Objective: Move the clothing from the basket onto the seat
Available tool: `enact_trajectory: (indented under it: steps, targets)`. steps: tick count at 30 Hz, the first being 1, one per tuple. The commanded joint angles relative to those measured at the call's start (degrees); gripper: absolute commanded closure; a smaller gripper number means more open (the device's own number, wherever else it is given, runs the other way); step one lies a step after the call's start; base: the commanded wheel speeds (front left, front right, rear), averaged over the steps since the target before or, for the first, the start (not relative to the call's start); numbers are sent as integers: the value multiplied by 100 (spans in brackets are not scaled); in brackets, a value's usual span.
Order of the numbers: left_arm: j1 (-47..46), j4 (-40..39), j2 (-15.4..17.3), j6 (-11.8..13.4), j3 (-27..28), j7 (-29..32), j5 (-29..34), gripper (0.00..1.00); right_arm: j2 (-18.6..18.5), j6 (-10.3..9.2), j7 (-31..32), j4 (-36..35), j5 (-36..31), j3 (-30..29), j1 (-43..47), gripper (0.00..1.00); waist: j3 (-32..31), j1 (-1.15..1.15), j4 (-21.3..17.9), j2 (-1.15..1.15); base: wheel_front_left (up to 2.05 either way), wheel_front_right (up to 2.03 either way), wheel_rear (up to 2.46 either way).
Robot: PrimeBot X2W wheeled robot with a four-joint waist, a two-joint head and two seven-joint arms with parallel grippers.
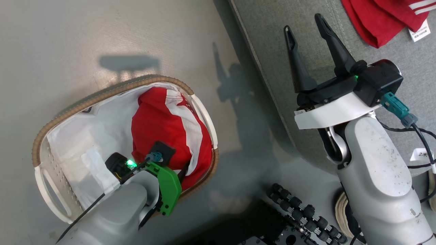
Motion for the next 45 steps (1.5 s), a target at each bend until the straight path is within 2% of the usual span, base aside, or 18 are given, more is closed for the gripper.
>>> enact_trajectory:
  steps: [1,8,21,27,28,29,30,37,45]
  targets:
    - [-122,17,39,-30,-62,7,-36,0,-3,-6,-26,-22,1,-16,-76,0,27,-1,5,0,0,0,0]
    - [-231,112,63,-30,-219,123,69,0,-3,-6,-26,-39,3,-11,-117,0,69,-1,21,0,0,0,0]
    - [-465,390,-175,-30,-239,122,839,0,-5,-6,-26,-135,-130,-135,-90,0,291,-1,152,0,0,0,0]
    - [-416,281,-170,-30,-241,271,961,0,-5,-6,-26,-159,-148,-142,-137,0,352,-1,183,0,0,0,0]
    - [-411,261,-152,-30,-240,296,954,37,-6,-6,-26,-153,-136,-132,-157,0,353,-1,185,0,0,0,0]
    - [-401,245,-135,-30,-241,329,947,83,-6,-6,-26,-148,-123,-120,-168,0,350,-1,185,0,0,0,0]
    - [-383,221,-116,-30,-240,348,938,100,-6,-6,-26,-143,-106,-107,-179,0,342,-1,184,0,0,0,0]
    - [-321,128,-43,-30,-239,350,799,100,-6,-6,-26,-92,-62,-77,-220,0,189,-1,153,0,0,0,0]
    - [5,109,-162,-30,-240,-6,432,100,-7,-6,-27,121,-72,-89,4,0,-592,-1,257,0,0,0,0]
